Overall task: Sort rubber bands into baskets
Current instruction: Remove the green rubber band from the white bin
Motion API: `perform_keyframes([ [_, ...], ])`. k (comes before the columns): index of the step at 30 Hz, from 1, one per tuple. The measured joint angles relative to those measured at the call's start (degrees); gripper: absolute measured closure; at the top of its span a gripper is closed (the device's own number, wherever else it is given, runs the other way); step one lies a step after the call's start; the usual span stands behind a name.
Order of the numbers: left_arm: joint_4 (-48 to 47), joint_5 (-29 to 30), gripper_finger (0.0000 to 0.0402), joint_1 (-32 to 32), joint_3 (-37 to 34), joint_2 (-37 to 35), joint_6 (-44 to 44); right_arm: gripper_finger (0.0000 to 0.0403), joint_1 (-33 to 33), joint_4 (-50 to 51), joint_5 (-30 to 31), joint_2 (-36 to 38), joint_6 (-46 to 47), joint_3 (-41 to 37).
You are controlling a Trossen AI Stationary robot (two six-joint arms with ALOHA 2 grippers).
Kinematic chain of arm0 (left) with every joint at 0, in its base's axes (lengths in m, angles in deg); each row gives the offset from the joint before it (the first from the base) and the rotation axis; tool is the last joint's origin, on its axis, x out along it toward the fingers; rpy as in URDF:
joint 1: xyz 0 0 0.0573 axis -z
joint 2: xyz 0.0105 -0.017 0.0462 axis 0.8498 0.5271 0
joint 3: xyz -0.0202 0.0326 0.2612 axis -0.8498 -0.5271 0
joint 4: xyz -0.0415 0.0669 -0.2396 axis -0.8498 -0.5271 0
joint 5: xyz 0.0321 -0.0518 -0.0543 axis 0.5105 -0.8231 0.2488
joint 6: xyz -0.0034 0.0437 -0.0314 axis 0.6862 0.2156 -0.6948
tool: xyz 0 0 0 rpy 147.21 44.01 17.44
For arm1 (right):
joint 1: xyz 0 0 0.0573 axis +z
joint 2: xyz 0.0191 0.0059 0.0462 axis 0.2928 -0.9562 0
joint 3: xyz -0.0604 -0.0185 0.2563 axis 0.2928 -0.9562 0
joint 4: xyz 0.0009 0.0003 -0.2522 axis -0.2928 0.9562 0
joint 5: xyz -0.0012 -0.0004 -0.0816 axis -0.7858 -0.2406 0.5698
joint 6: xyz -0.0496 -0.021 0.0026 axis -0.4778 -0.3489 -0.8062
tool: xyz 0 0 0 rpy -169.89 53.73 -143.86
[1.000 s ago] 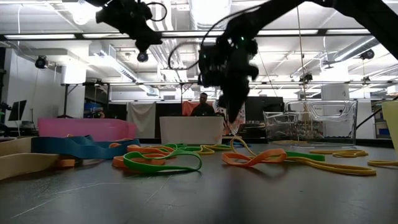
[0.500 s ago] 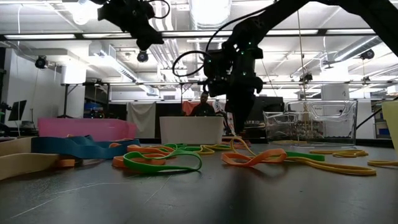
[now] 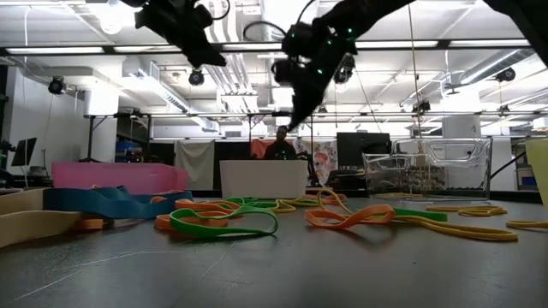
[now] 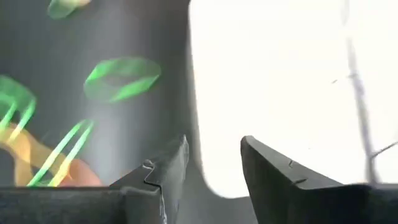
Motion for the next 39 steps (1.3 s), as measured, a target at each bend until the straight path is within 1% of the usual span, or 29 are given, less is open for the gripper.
perform_keyframes([
  [4, 1.33, 1.28, 0.0323, -0.69, 0.00, 0.00, 2.37, 0.0275, -3.43, -5.22, -0.35, -3.23, -2.08, 5.91],
  [8, 1.65, 1.28, 0.0323, -1.66, 0.00, 0.04, 3.55, 0.0281, -5.11, -5.41, -1.83, -9.38, -2.92, 13.91],
  [10, 1.64, 1.27, 0.0323, -1.94, 0.00, 0.23, 3.55, 0.0279, -5.33, -4.03, -2.79, -12.78, -3.97, 18.03],
  [14, 1.57, 1.25, 0.0323, -2.16, 0.00, 1.15, 3.49, 0.0266, -5.61, -0.29, -8.77, -19.30, -4.84, 24.70],
  [22, 1.58, 1.25, 0.0323, -2.16, 0.00, 1.60, 3.40, 0.0238, -6.26, 10.47, -9.56, -29.49, -5.78, 36.60],
  [28, 1.61, 1.23, 0.0323, -2.16, 0.00, 1.60, 3.45, 0.0225, -6.25, 12.94, -9.79, -30.86, -6.47, 36.49],
  [34, 1.99, 1.21, 0.0323, -2.16, 0.00, 1.60, 3.55, 0.0217, -6.33, 13.70, -13.96, -30.99, -6.39, 36.38],
  [39, 2.01, 1.21, 0.0323, -2.16, 0.00, 1.62, 3.56, 0.0213, -6.12, 13.21, -14.04, -30.97, -6.34, 34.09],
])
